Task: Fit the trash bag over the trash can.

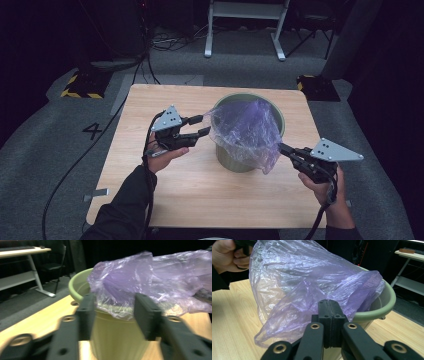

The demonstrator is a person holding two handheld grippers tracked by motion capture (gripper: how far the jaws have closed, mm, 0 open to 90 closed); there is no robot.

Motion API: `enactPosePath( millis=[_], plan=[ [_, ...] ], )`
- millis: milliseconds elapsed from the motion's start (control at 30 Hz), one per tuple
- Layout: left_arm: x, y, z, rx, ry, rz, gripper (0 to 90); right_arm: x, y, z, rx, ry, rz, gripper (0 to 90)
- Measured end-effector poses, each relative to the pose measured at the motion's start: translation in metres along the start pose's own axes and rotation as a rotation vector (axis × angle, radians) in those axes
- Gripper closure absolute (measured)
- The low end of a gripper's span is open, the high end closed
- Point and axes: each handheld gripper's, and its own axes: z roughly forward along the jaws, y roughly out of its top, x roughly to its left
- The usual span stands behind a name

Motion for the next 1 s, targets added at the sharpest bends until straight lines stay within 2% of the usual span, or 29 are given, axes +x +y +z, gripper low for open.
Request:
enactPosePath(
  millis=[33, 67, 100, 133, 167, 300, 367, 400, 433, 467, 533, 600, 700, 733, 767, 800, 900, 933, 1000],
  plan=[
    [-0.002, 0.000, 0.001, -0.004, -0.003, 0.012, 66.3, 0.001, 0.000, -0.002, -0.008, -0.006, -0.011, 77.4],
    [-0.003, 0.000, 0.001, 0.000, -0.004, 0.021, 71.8, 0.003, 0.000, -0.004, -0.014, -0.019, -0.021, 72.8],
    [-0.003, 0.000, 0.001, 0.000, -0.004, 0.021, 73.6, 0.004, 0.002, -0.005, -0.030, -0.013, -0.040, 67.9],
    [-0.004, 0.000, 0.002, 0.001, -0.010, 0.024, 73.6, 0.004, 0.002, -0.005, -0.030, -0.013, -0.040, 67.9],
    [-0.006, 0.001, 0.003, 0.009, -0.009, 0.041, 81.1, 0.009, 0.006, -0.008, -0.048, -0.007, -0.064, 54.7],
    [-0.010, 0.002, 0.003, 0.010, -0.026, 0.066, 87.1, 0.024, 0.021, -0.013, -0.108, 0.018, -0.109, 36.3],
    [-0.011, 0.002, 0.003, 0.008, -0.029, 0.069, 88.3, 0.029, 0.025, -0.013, -0.115, 0.024, -0.122, 34.5],
    [-0.012, 0.002, 0.002, 0.011, -0.033, 0.074, 89.3, 0.039, 0.031, -0.013, -0.139, 0.044, -0.161, 30.1],
    [-0.012, 0.002, 0.002, 0.011, -0.033, 0.074, 89.6, 0.039, 0.031, -0.013, -0.139, 0.044, -0.161, 30.1],
    [-0.012, 0.002, 0.003, 0.014, -0.034, 0.075, 89.6, 0.048, 0.037, -0.011, -0.139, 0.068, -0.196, 26.6],
    [-0.012, 0.002, 0.003, 0.016, -0.037, 0.076, 89.7, 0.055, 0.041, -0.005, -0.124, 0.066, -0.243, 24.0],
    [-0.012, 0.001, 0.003, 0.024, -0.040, 0.083, 89.7, 0.058, 0.042, 0.004, -0.088, 0.042, -0.278, 23.7],
    [-0.012, 0.001, 0.003, 0.029, -0.046, 0.086, 89.8, 0.058, 0.041, 0.022, -0.011, -0.012, -0.318, 27.3],
    [-0.011, 0.001, 0.002, 0.034, -0.047, 0.090, 89.7, 0.056, 0.039, 0.027, 0.005, -0.026, -0.330, 34.9],
    [-0.011, 0.000, 0.002, 0.034, -0.051, 0.089, 89.8, 0.053, 0.038, 0.031, 0.022, -0.032, -0.324, 46.4],
    [-0.011, -0.001, 0.002, 0.039, -0.050, 0.092, 89.8, 0.050, 0.037, 0.034, 0.036, -0.041, -0.312, 57.1],
    [-0.009, -0.004, 0.002, 0.056, -0.057, 0.101, 89.8, 0.038, 0.034, 0.038, 0.047, -0.033, -0.244, 80.1],
    [-0.009, -0.005, 0.002, 0.059, -0.061, 0.099, 89.8, 0.034, 0.034, 0.038, 0.048, -0.049, -0.226, 85.7],
    [-0.009, -0.009, 0.001, 0.069, -0.074, 0.101, 89.8, 0.027, 0.033, 0.034, 0.027, -0.054, -0.171, 89.5]
  ],
)
